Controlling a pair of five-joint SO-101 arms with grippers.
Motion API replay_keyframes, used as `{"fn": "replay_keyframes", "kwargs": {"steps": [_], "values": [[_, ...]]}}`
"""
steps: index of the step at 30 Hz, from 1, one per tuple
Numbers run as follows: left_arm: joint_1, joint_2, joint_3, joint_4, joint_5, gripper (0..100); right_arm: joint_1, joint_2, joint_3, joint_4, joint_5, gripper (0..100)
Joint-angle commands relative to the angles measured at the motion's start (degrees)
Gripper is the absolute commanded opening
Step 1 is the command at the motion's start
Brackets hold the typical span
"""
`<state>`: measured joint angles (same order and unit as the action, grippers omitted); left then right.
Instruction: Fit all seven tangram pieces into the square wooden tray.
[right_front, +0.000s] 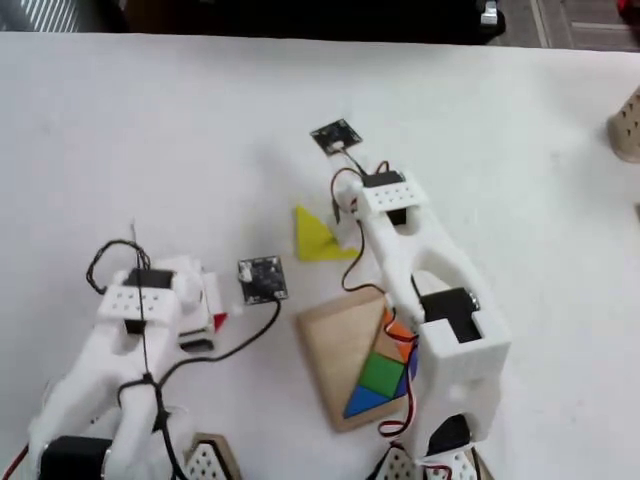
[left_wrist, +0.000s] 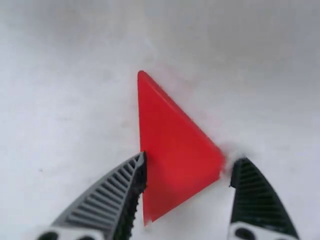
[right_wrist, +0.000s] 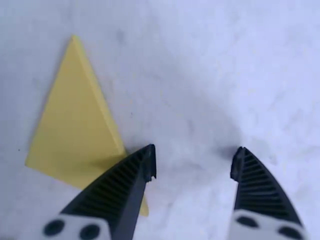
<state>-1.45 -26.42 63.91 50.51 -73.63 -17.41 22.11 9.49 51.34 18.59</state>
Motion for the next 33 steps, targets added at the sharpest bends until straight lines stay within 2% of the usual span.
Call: {"fn": "replay_keyframes", "kwargs": {"steps": [1,11,15,18,33], "values": [[-0.6,1.0,-3.1,0.3,1.9,28,0.1,-0.4,-2.6,-1.0,0.8,24.1],[-0.6,1.4,-3.3,-0.3,2.5,28,0.1,-0.4,-2.6,-1.0,0.8,24.1],[-0.5,1.5,-2.5,-3.7,8.5,27,0.1,-0.4,-2.6,-1.0,0.8,24.1],[-0.3,1.5,-1.8,-5.6,9.9,27,0.1,-0.4,-2.6,-1.0,0.8,24.1],[-2.2,1.6,-1.8,-5.5,8.7,28,0.1,-0.4,-2.6,-1.0,0.8,24.1]]}}
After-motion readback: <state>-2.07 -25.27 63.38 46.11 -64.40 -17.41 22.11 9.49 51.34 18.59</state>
